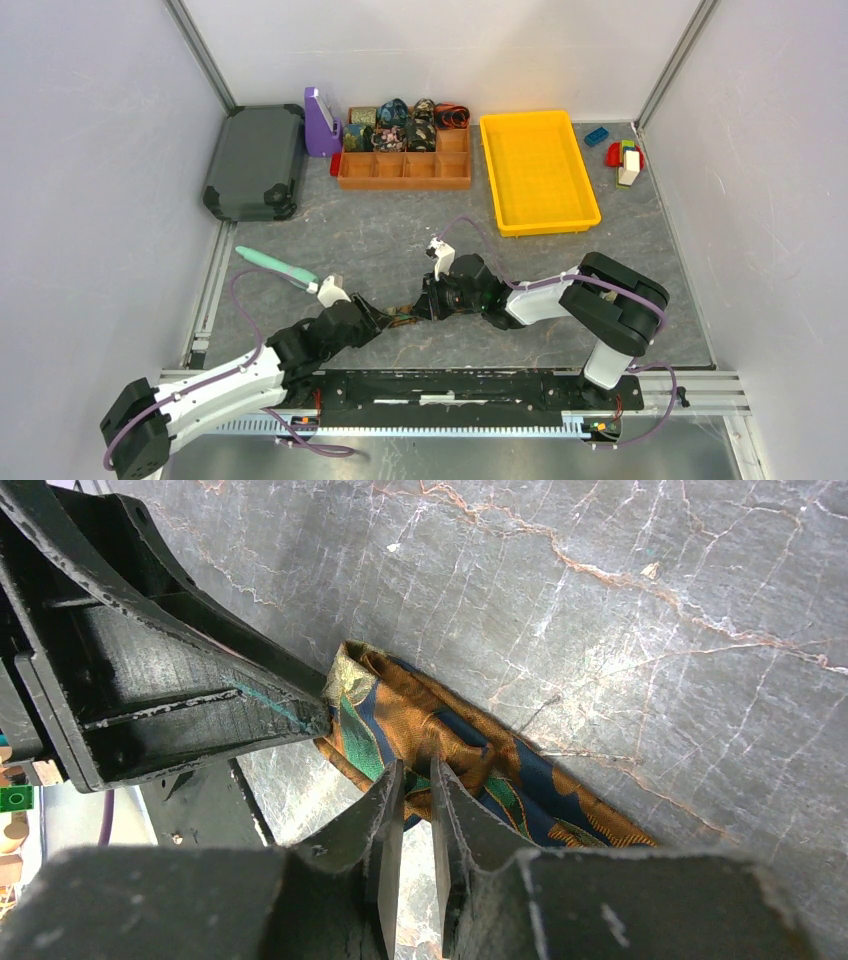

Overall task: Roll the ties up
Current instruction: Roll the tie at the center of the board.

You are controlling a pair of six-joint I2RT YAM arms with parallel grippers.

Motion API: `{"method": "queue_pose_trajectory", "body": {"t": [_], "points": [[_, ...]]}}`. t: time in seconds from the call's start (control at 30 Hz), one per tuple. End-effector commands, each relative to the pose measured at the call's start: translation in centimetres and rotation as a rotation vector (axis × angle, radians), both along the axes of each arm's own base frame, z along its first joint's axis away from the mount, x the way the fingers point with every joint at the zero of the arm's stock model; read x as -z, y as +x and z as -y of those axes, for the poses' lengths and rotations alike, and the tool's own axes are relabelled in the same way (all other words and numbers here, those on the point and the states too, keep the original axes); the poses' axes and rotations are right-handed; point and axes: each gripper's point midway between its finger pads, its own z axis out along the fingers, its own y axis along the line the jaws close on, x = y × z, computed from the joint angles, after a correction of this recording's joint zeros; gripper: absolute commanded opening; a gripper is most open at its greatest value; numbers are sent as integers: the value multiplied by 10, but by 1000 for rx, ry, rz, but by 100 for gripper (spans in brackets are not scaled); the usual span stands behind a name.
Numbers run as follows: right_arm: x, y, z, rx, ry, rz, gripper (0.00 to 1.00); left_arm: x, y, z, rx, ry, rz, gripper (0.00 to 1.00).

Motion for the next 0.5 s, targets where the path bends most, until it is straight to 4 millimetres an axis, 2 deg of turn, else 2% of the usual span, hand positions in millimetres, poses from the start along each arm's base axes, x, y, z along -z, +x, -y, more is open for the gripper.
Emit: {"method": "queue_pose_trajectory", "body": {"t": [0.0,0.47], "points": [[30,-15,19,-11,-100,-60,22,-6,5,9,-34,-86,-8,46],[31,-16,19,-10,-91,-62,21,5,8,13,-33,-84,-22,41]]}}
